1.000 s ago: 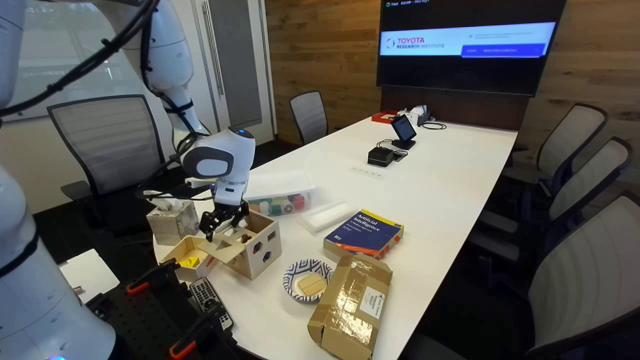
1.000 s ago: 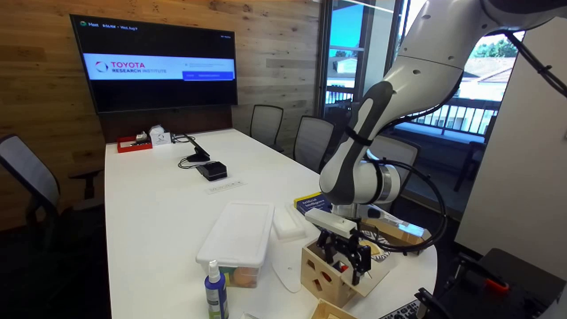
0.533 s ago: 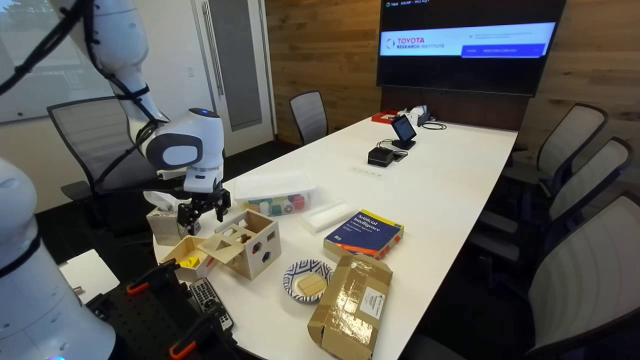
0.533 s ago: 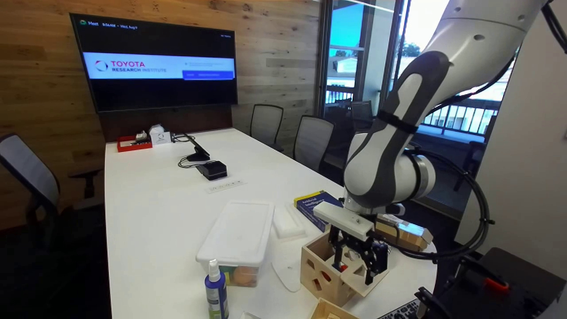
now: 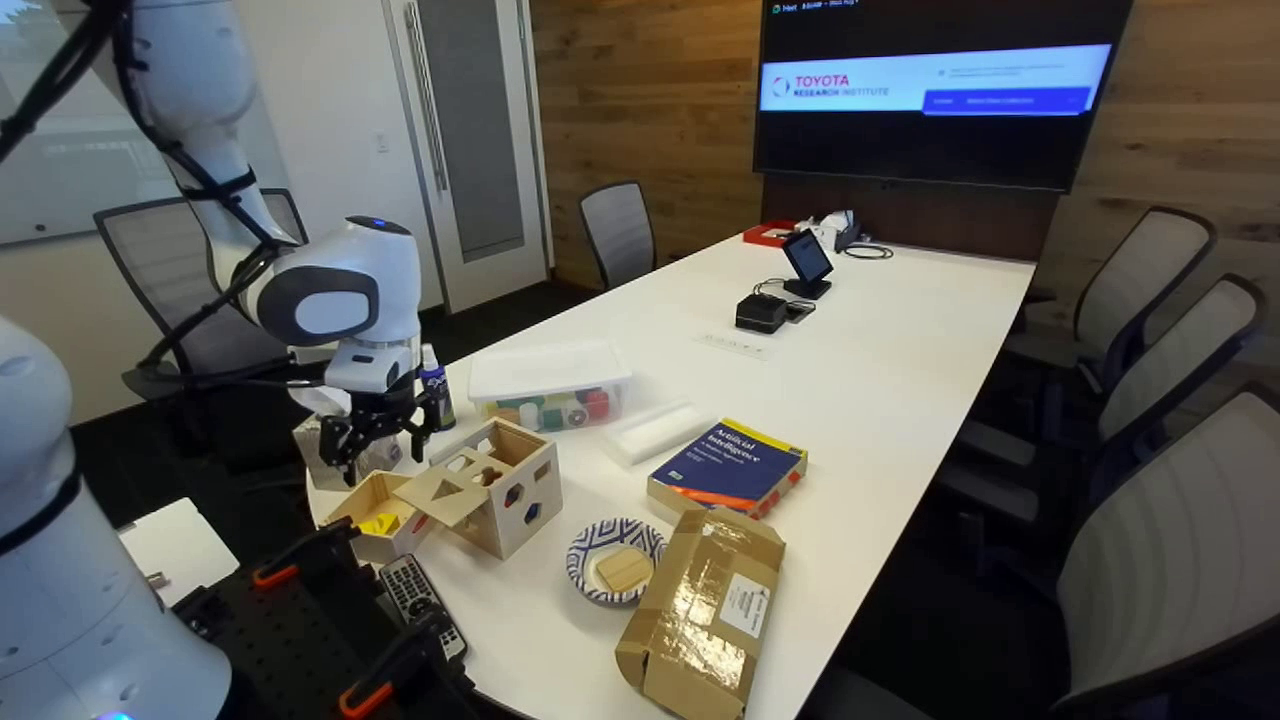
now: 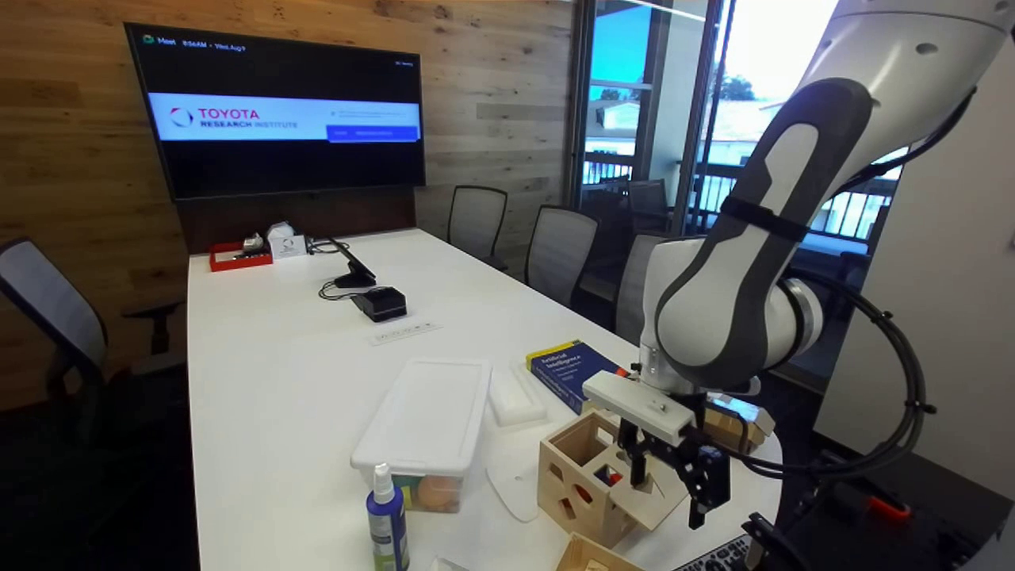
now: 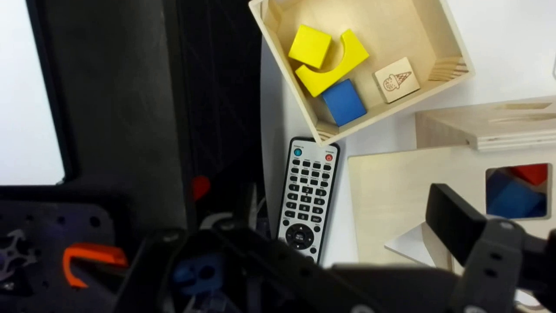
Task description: Put the block inside the box
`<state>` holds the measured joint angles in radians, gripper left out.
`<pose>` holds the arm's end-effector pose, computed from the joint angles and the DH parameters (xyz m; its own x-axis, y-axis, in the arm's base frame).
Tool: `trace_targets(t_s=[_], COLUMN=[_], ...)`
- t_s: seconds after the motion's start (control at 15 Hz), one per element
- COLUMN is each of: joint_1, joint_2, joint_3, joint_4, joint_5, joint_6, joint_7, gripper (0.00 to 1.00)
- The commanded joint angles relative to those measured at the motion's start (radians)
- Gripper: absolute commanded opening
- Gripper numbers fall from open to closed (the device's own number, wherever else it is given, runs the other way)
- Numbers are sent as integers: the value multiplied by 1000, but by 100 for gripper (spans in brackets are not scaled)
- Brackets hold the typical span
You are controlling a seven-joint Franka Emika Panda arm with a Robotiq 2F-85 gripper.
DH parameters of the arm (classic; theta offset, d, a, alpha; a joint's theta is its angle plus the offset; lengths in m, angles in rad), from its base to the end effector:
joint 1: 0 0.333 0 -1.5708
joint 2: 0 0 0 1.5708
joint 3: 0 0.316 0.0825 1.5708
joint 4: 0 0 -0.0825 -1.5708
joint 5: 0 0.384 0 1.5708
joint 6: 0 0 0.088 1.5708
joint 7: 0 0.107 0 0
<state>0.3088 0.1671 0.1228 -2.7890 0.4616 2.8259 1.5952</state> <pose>0.3298 0.1306 0.1502 -0.0495 -0.9940 -0.0971 -0.9868 0.0337 0.1581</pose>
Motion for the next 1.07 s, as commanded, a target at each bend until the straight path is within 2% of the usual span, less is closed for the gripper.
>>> trace_targets(t_s=[0.0,0.27,0.6,1.0], joint_1=[-58,-110,-149,-158], joint_2=[12,30,76,177], joint_3=[27,40,47,44], joint_4=[0,1,10,46], joint_5=[19,70,114,135], joint_6=[-60,-133,-163,-103], joint_7=[7,-20,-58,-99], gripper=[100,100,100,100])
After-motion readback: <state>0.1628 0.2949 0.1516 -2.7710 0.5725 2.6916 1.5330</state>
